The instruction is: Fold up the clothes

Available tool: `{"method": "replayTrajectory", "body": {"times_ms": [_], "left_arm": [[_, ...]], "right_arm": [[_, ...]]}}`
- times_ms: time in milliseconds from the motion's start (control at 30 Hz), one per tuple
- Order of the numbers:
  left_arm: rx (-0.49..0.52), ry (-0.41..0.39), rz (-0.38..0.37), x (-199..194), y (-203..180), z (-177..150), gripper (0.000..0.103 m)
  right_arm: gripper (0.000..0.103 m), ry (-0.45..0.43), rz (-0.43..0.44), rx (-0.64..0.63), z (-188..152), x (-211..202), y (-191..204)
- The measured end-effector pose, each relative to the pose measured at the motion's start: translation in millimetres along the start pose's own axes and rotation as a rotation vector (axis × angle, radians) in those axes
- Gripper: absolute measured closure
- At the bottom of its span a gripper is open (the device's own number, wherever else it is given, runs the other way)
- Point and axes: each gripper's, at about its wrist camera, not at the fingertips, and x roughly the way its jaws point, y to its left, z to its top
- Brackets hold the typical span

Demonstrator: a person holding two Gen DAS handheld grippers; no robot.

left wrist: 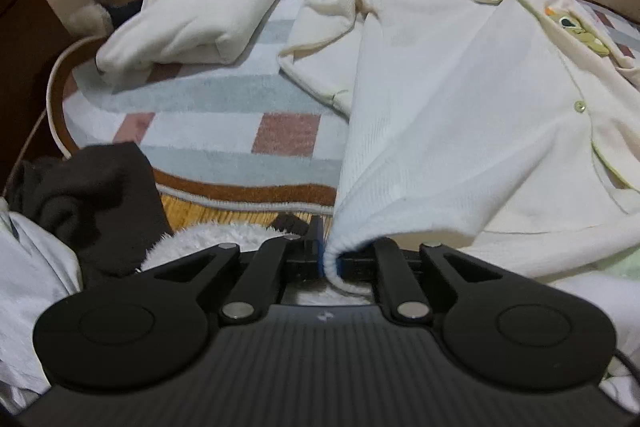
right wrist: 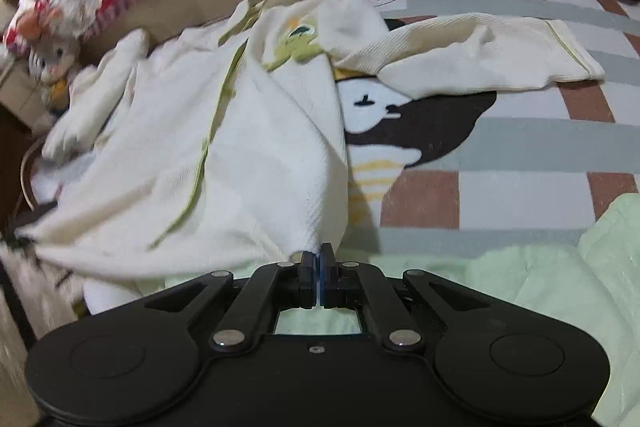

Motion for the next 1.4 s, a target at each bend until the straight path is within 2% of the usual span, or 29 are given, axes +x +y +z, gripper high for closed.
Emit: {"method": "replayTrajectory", "body": {"times_ms": [167,267,367,433,500,633,700,767,800,867,967,1100,1133,1167,1200,1267,1400], "left_arm": [[-0.019,-0.042,-0.054,-17.1,11.5,2.0,0.086],[-0.025,-0.042,-0.079,-24.0,16.1,-3.3,0.088],[-0.031,-0.042,-0.104,-31.0,20.8,-8.7,0.087],[-0.035,-0.042,-0.121,-35.6,23.9,-12.2,0.086],[-0.027,-0.051,-0.140,-41.3,24.7,-13.7,0.084],[0.050,-0.117,-0.193,-58.5,14.1,-5.2,0.079],[0.128,-0.150,-0.208,-63.6,6.3,2.6,0.074],[0.255,-0.151,-0.234,-58.7,-6.3,11.9,0.060],[0.325,-0.138,-0.251,-53.4,-13.6,16.4,0.058],[0.482,-0.098,-0.285,-35.5,-32.4,23.0,0.056],[0.656,0.007,-0.335,1.2,-64.2,26.5,0.049],[0.706,0.133,-0.325,52.5,-82.7,18.8,0.049],[0.689,0.139,-0.294,61.6,-81.2,16.1,0.063],[0.669,0.146,-0.261,69.7,-78.6,13.5,0.100],[0.646,0.130,-0.234,71.8,-75.2,10.8,0.101],[0.597,0.047,-0.188,60.5,-67.0,5.2,0.100],[0.474,-0.166,-0.071,-1.7,-42.5,-1.8,0.101]], "right_arm": [[0.101,-0.040,-0.167,-0.120,-7.2,-8.8,-1.4],[0.101,-0.035,-0.137,-0.086,-5.5,-11.3,-8.0],[0.101,-0.003,-0.035,-0.002,-9.6,-8.2,-15.6],[0.101,0.019,-0.045,0.011,-14.7,-0.6,-19.5],[0.100,0.023,-0.066,-0.031,-18.0,5.8,-14.6],[0.100,0.021,-0.056,-0.075,-18.6,9.1,-3.2],[0.100,0.012,-0.067,-0.105,-17.7,8.4,0.8],[0.100,0.002,-0.066,-0.103,-15.4,6.6,0.2],[0.100,-0.005,-0.070,-0.105,-13.9,5.3,0.0],[0.100,-0.017,-0.083,-0.118,-10.7,2.9,0.1],[0.100,-0.044,-0.099,-0.136,-5.3,-3.6,3.5],[0.100,-0.077,-0.082,-0.137,3.4,-13.1,5.8],[0.100,-0.080,-0.075,-0.133,5.7,-14.7,5.8],[0.100,-0.079,-0.070,-0.130,8.2,-15.3,5.9],[0.100,-0.077,-0.066,-0.128,10.7,-15.5,6.0],[0.100,-0.076,-0.064,-0.133,15.1,-15.9,7.0],[0.100,-0.108,-0.042,-0.167,22.4,-23.4,10.0]]}}
